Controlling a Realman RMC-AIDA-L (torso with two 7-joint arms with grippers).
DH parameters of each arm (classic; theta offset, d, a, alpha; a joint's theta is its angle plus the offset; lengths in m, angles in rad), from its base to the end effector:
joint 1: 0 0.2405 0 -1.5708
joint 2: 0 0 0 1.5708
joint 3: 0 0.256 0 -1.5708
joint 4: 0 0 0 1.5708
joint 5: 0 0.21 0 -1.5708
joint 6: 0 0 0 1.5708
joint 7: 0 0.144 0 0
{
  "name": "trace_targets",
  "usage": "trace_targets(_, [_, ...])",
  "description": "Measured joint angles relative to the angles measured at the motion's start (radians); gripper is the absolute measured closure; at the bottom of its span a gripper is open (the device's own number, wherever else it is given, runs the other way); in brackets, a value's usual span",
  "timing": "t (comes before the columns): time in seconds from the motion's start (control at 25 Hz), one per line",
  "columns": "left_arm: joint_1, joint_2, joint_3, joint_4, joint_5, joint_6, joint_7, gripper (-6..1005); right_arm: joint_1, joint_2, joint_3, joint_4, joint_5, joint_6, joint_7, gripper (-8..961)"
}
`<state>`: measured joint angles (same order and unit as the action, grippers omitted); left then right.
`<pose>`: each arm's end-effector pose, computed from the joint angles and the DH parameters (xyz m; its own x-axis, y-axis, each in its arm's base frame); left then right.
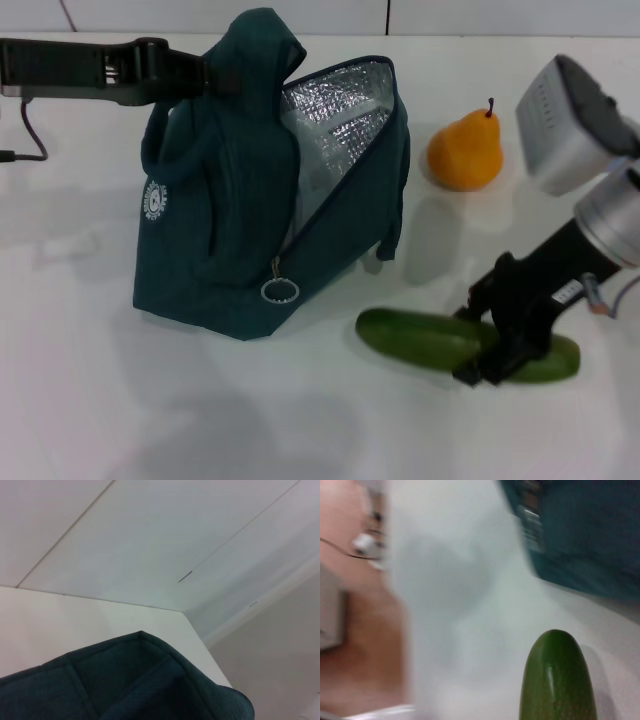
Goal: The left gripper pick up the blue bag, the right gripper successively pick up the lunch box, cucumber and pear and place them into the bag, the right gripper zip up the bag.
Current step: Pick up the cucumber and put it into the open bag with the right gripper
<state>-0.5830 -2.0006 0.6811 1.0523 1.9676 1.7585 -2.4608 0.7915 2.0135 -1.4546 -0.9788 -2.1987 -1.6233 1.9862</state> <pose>-0.2047 0.3560 0.0947 0.3729 0.8011 0.4682 0.8469 -0.5000 0.1810 0.1532 0.3451 -0.0394 0.9499 -0.1767 0.2577 -0.2101 -0.9717 0.1080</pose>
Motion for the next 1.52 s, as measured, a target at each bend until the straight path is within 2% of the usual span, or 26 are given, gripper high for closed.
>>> trace_targets(0.04, [-0.001, 0.000, 0.000, 0.000, 0.000, 0.000, 0.000, 925, 0.000, 0.000, 0.000, 0.000, 0.000, 0.000, 0.000, 323])
trace_targets(0.12, [-0.003, -0.001, 0.000, 0.000, 0.000, 0.000, 0.000, 924, 0.003, 0.002, 0.089, -0.025, 0.052, -0.155, -0.033, 323])
trace_targets(0.28, [-0.004, -0.003, 0.000, 0.000, 0.001, 0.000, -0.001, 924, -0.001, -0.003, 0.251, 0.002, 0.181, -0.233, -0.059, 324])
trace_targets(0.48, [-0.002, -0.005, 0.000, -0.005, -0.004, 0.001, 0.001, 923, -0.004, -0.021, 0.503, 0.180, 0.328, -0.291, -0.107, 324])
trace_targets(0.68, [-0.002, -0.008, 0.000, -0.005, -0.007, 0.005, 0.001, 922, -0.032, -0.039, 0.645, 0.384, 0.510, -0.292, -0.193, 324])
trace_targets(0.76, [0.000, -0.009, 0.000, -0.006, -0.009, 0.006, 0.000, 922, -0.052, -0.034, 0.664, 0.432, 0.576, -0.277, -0.212, 324])
trace_targets(0.96, [0.004, -0.009, -0.001, -0.007, -0.009, 0.006, 0.002, 921, -0.082, 0.011, 0.650, 0.546, 0.739, -0.160, -0.302, 323])
trace_targets(1.16, [0.005, -0.005, 0.004, -0.009, -0.004, 0.016, -0.005, 921, -0.017, 0.014, 0.590, 0.722, 0.859, -0.077, -0.454, 324])
trace_targets(1.52, [0.030, -0.003, 0.004, -0.011, -0.008, 0.036, -0.018, 920, 0.124, 0.014, 0.577, 0.883, 0.867, 0.022, -0.596, 320])
